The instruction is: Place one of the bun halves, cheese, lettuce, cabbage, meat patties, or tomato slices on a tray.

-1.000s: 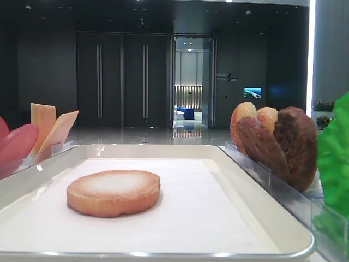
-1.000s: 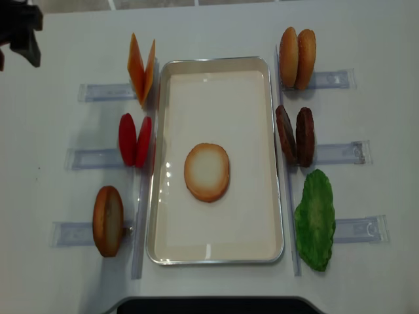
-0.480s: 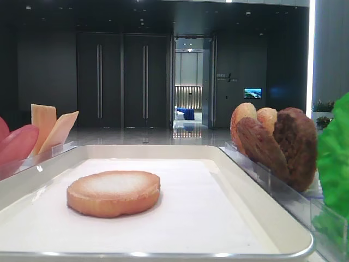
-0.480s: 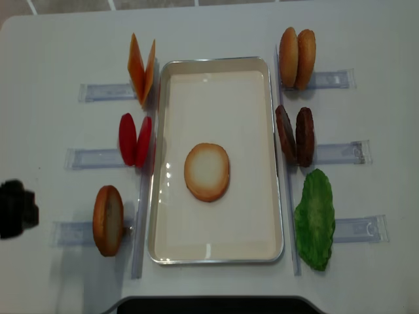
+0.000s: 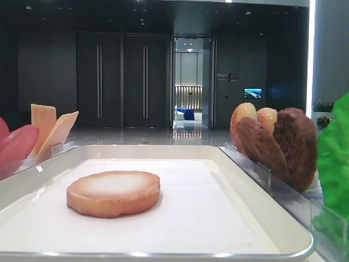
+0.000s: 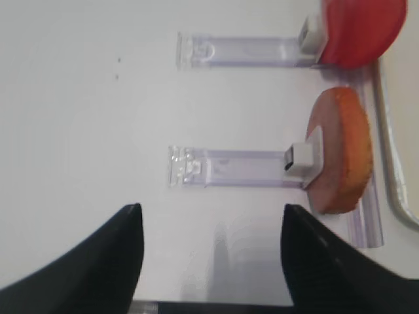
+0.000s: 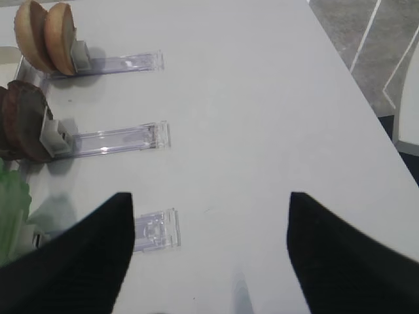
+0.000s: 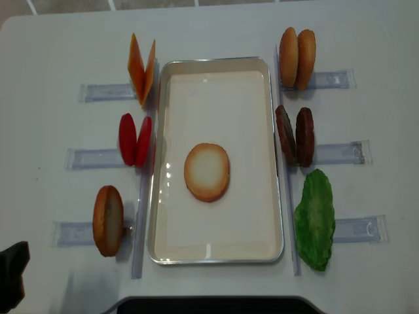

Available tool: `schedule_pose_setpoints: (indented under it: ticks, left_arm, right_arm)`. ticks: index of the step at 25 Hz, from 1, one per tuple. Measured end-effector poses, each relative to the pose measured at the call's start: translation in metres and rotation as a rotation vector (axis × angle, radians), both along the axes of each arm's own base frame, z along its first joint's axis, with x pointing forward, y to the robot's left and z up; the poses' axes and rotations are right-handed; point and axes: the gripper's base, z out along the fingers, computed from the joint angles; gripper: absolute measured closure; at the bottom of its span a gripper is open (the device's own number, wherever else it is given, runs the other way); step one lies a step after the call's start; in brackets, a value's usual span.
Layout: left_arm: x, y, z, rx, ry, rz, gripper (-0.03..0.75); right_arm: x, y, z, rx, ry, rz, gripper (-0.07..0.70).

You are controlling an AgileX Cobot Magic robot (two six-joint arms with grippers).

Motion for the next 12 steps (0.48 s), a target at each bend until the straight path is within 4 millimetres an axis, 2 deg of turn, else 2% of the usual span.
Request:
schedule_pose_setpoints:
  ticks: [6, 12]
  left_arm:
    - [-0.031, -0.004, 0.002, 0.033, -0.213, -0.021, 0.219]
    - [-0.032, -0.011, 0.002, 0.048, -0.224, -0.12, 0.219]
  right_arm:
    - [0.0, 0.0, 0.0, 0.0, 0.0, 0.0, 0.16]
    - [0.0, 0.0, 0.0, 0.0, 0.0, 0.0, 0.16]
